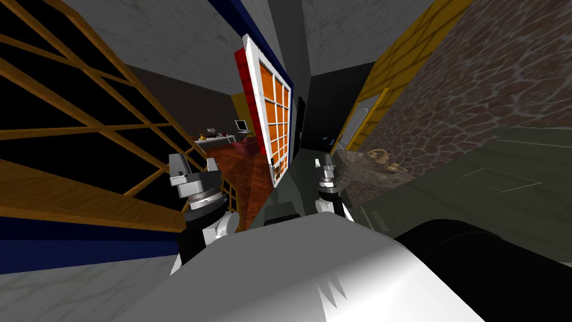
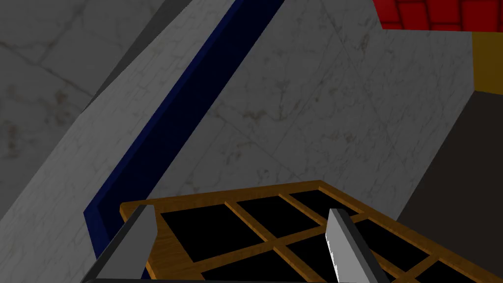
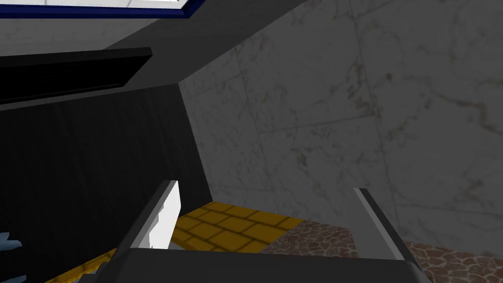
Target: Push the door open
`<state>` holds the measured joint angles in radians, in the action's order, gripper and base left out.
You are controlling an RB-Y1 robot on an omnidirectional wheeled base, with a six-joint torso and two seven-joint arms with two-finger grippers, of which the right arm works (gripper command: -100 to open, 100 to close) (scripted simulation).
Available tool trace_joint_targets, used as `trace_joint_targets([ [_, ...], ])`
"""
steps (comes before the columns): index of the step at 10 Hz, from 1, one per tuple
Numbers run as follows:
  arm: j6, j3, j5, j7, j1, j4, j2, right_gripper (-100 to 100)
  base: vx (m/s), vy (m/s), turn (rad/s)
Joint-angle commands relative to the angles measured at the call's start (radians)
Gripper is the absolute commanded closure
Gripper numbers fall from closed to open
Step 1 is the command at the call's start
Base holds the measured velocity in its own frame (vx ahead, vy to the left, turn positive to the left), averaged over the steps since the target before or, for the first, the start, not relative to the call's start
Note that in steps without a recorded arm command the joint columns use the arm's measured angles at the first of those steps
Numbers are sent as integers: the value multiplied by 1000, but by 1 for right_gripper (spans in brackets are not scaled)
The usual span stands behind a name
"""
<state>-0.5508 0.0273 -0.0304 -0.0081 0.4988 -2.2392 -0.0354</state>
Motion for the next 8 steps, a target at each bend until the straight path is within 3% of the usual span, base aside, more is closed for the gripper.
trace_joint_targets([
  [1,-4,-4,-4,-19,-7,21,-5,-100,19,-8,277],
  [4,-16,-16,-16,-87,-32,93,-18,-100,77,-79,309],
  [8,-30,-29,-30,-159,-58,171,-28,-100,63,-65,230],
])
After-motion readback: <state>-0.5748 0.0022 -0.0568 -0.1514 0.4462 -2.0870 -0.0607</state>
